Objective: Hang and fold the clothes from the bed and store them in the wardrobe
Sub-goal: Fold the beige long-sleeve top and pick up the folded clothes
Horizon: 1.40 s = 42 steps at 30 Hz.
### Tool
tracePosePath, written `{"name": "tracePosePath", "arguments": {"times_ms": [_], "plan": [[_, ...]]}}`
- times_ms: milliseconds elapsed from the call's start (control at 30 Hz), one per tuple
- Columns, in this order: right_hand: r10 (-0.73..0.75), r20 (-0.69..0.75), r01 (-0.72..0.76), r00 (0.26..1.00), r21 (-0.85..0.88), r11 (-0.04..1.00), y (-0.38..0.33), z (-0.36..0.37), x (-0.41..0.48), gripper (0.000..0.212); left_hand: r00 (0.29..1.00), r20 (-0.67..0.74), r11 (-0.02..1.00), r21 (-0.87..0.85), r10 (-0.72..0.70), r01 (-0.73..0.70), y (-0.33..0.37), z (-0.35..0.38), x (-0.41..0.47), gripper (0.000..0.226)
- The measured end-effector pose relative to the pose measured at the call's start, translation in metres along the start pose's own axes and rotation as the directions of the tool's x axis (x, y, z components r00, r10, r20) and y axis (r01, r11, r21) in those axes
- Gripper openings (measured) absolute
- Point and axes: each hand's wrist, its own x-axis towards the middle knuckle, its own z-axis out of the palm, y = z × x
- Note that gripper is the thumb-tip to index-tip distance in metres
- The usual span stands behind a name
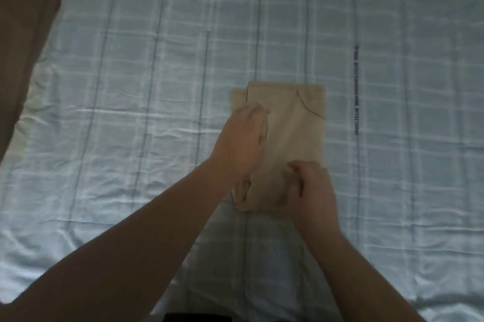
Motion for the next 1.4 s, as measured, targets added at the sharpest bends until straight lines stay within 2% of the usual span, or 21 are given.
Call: {"name": "tracePosePath", "arguments": {"times_ms": [100, 233, 300, 467, 633, 700, 800, 867, 967, 1067, 1200, 1300, 1333, 1400], "plan": [[-0.096, -0.107, 0.08, 0.99, -0.139, 0.987, 0.022, -0.005, 0.031, 0.038, 0.993, 0.043, 0.948, 0.293, 0.114, -0.121, 0.018, 0.03, -0.004, 0.057], [-0.253, 0.09, 0.268, 0.963, -0.311, 0.912, 0.049, 0.015, 0.05, 0.055, 0.996, 0.063, 0.878, 0.471, 0.062, -0.084, 0.007, 0.075, -0.018, 0.069], [-0.262, 0.174, 0.309, 0.949, -0.359, 0.881, 0.066, 0.025, 0.052, 0.062, 0.999, 0.038, 0.866, 0.498, 0.026, -0.042, -0.013, 0.085, -0.022, 0.072], [-0.263, 0.226, 0.335, 0.938, -0.398, 0.854, 0.091, 0.039, 0.054, 0.07, 0.999, 0.005, 0.879, 0.476, 0.04, -0.037, -0.037, 0.098, -0.023, 0.069], [-0.265, 0.224, 0.33, 0.938, -0.34, 0.881, 0.075, 0.019, 0.058, 0.063, 1.0, 0.012, 0.887, 0.462, -0.019, 0.011, -0.023, 0.087, -0.022, 0.068], [-0.281, 0.173, 0.322, 0.944, -0.296, 0.899, 0.069, 0.002, 0.075, 0.056, 0.999, -0.023, 0.889, 0.456, -0.029, 0.036, -0.018, 0.076, -0.016, 0.066], [-0.373, 0.087, 0.383, 0.924, -0.238, 0.892, 0.059, -0.009, 0.119, 0.053, 0.995, -0.084, 0.882, 0.472, 0.049, -0.004, -0.016, 0.061, 0.015, 0.058], [-0.399, 0.158, 0.428, 0.903, -0.267, 0.863, 0.053, -0.004, 0.149, 0.056, 0.995, -0.076, 0.875, 0.483, 0.058, -0.014, -0.017, 0.056, 0.043, 0.055], [-0.388, 0.275, 0.469, 0.88, -0.372, 0.801, 0.065, 0.011, 0.177, 0.063, 1.0, -0.007, 0.851, 0.526, -0.003, 0.007, -0.029, 0.061, 0.068, 0.056], [-0.402, 0.284, 0.49, 0.87, -0.42, 0.764, 0.084, 0.023, 0.182, 0.066, 0.999, 0.033, 0.848, 0.529, -0.029, 0.007, -0.046, 0.068, 0.068, 0.058], [-0.409, 0.267, 0.487, 0.873, -0.4, 0.777, 0.085, 0.027, 0.181, 0.066, 1.0, -0.005, 0.871, 0.491, 0.007, -0.004, -0.048, 0.07, 0.066, 0.058], [-0.467, 0.198, 0.507, 0.862, -0.359, 0.784, 0.082, 0.012, 0.168, 0.062, 0.997, -0.075, 0.905, 0.426, 0.037, -0.002, -0.038, 0.062, 0.054, 0.058], [-0.502, 0.178, 0.532, 0.846, -0.323, 0.783, 0.081, 0.006, 0.158, 0.061, 0.991, -0.107, 0.917, 0.398, 0.081, -0.032, -0.033, 0.058, 0.046, 0.056], [-0.588, 0.184, 0.616, 0.788, -0.232, 0.753, 0.081, -0.006, 0.131, 0.056, 0.96, -0.138, 0.915, 0.36, 0.243, -0.18, -0.023, 0.054, 0.019, 0.052]]}}
